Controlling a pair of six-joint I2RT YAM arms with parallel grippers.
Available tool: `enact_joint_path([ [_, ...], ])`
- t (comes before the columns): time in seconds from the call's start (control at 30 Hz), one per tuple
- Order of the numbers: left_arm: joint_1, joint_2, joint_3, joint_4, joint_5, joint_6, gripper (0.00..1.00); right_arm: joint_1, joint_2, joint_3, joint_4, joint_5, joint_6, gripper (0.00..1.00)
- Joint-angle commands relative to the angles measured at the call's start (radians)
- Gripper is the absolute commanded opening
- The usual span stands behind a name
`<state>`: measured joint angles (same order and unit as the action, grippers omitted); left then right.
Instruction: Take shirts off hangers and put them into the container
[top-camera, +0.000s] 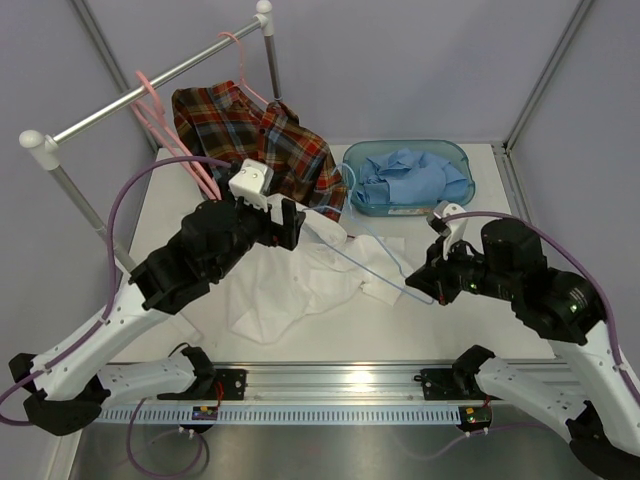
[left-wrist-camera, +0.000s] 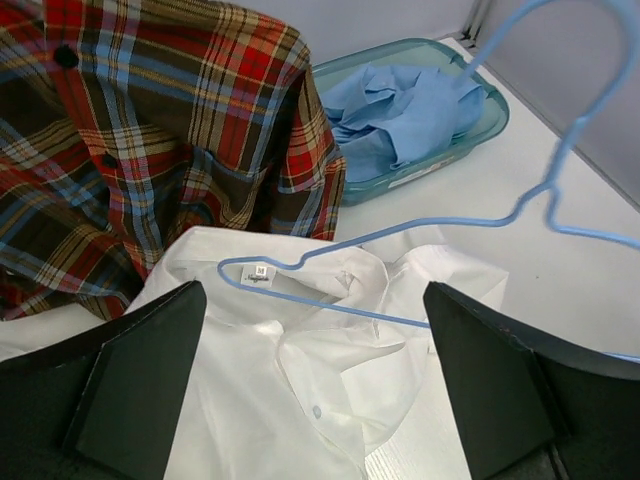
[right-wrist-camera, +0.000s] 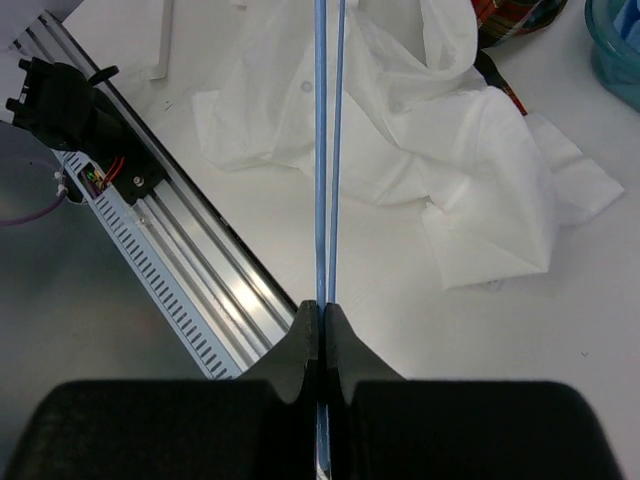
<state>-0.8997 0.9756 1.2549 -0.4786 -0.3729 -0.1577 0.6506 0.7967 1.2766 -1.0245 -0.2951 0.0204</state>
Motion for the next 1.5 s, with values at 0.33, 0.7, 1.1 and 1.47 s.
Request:
enact_joint_path([
  [0.33, 0.001, -0.066, -0.041, 0.02, -0.005, -0.055, 0.98, -0.002, -0.024, 0.248, -0.068, 0.063, -0.066, 0.0],
  [0.7, 0.001, -0.204, -0.176, -0.089, 0.161, 0.006, 0.99, -0.003, 0.326, 0.423, 0.175, 0.007, -0.111, 0.0],
  [1.1, 0.001, -0.31, -0.386, -0.104, 0.19, 0.02, 0.99, 0.058, 0.651, 0.639, 0.385, -0.006, -0.2, 0.0],
  [1.47, 0.001, -0.322, -0.482, -0.095, 0.094, -0.026, 0.99, 0.132, 0.987, 0.946, 0.429, 0.016, -0.28, 0.0],
])
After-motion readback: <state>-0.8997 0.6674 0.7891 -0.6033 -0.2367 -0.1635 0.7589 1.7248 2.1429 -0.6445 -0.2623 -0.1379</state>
